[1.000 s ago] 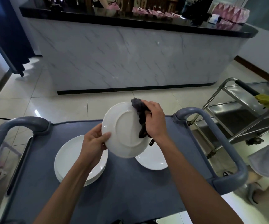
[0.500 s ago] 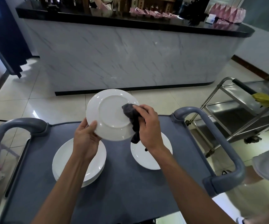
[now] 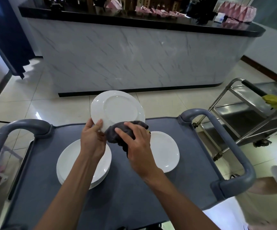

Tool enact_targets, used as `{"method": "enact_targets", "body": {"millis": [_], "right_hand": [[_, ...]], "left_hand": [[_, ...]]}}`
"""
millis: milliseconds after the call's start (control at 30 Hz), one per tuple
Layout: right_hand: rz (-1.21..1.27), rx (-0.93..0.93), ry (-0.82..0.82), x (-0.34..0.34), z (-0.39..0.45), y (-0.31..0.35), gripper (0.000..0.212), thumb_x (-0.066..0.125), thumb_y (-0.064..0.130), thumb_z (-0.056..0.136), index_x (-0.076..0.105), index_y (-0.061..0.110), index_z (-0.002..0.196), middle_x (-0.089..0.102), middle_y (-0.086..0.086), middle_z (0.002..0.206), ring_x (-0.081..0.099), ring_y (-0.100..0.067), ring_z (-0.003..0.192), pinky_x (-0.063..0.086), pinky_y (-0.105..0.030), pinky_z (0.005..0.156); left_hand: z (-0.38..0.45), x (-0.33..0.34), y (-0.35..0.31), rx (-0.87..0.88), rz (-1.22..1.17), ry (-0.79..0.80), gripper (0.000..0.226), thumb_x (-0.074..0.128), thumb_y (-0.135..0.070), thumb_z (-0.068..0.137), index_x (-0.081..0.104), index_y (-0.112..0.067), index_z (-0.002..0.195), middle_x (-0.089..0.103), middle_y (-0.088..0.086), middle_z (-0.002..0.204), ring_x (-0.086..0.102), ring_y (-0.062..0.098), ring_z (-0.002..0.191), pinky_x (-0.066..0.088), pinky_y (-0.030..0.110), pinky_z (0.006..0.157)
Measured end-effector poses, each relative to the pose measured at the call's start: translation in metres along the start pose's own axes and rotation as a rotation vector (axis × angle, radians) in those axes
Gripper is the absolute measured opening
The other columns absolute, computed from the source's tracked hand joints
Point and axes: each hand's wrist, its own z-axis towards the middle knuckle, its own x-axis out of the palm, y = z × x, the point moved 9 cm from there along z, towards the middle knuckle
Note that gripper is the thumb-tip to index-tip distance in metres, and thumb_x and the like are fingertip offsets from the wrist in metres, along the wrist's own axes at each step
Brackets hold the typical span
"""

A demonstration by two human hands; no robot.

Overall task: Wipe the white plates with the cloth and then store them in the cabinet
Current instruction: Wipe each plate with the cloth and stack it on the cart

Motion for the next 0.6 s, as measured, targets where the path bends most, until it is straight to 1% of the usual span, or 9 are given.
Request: {"method": "enact_targets", "body": {"millis": [133,233,367,433,533,600], "right_hand": [[0.022,0.059,-0.022,-0.005,-0.001,-0.015,0.055,0.068,0.0,0.085,0.062,0.022,0.135,0.052,-0.009,0.14,0.047,-0.03,0.127,0.04,-0.053,0.102],[0.041,0.128,-0.043,-0.012,0.007,-0.033,0.056,0.064,-0.005,0.087,0.061,0.023,0.135,0.05,-0.008,0.142,0.047,-0.03,0.125,0.041,-0.051,0.103],[0.066,0.197,-0.075,-0.021,0.019,-0.053,0.046,0.052,0.003,0.094,0.061,0.021,0.135,0.052,-0.006,0.139,0.048,-0.027,0.122,0.044,-0.049,0.102],[0.084,0.238,-0.088,-0.025,0.027,-0.063,0.045,0.049,0.003,0.095,0.061,0.019,0.135,0.053,-0.007,0.138,0.048,-0.028,0.122,0.044,-0.05,0.101],[0.077,0.26,-0.091,-0.031,0.041,-0.075,0.044,0.049,0.001,0.096,0.062,0.018,0.134,0.054,-0.006,0.136,0.05,-0.029,0.119,0.045,-0.049,0.1],[0.068,0.254,-0.094,-0.035,0.051,-0.079,0.044,0.049,-0.001,0.096,0.063,0.018,0.133,0.055,-0.007,0.134,0.05,-0.03,0.116,0.045,-0.049,0.099]], "left_hand": [[0.0,-0.005,0.0,-0.004,0.005,0.009,0.034,0.049,-0.007,0.102,0.058,-0.013,0.134,0.069,0.012,0.124,0.072,0.026,0.097,0.061,0.035,0.068],[0.002,-0.006,-0.002,-0.004,0.017,0.031,0.032,0.049,-0.006,0.102,0.06,-0.016,0.13,0.071,0.007,0.117,0.071,0.021,0.093,0.06,0.032,0.067],[0.004,-0.01,-0.003,-0.022,0.055,0.07,0.032,0.05,-0.007,0.101,0.063,-0.018,0.128,0.073,0.003,0.112,0.071,0.018,0.09,0.062,0.033,0.07],[0.003,-0.01,-0.004,-0.03,0.092,0.099,0.03,0.051,-0.007,0.1,0.067,-0.02,0.122,0.075,0.001,0.107,0.072,0.016,0.087,0.061,0.032,0.067],[-0.001,-0.01,-0.001,-0.052,0.17,0.154,0.028,0.055,-0.007,0.096,0.074,-0.02,0.111,0.075,0.001,0.101,0.07,0.017,0.08,0.058,0.03,0.06],[-0.004,-0.008,0.002,-0.067,0.22,0.199,0.029,0.058,-0.009,0.092,0.072,-0.017,0.116,0.074,0.004,0.102,0.07,0.02,0.081,0.058,0.031,0.061]]}}
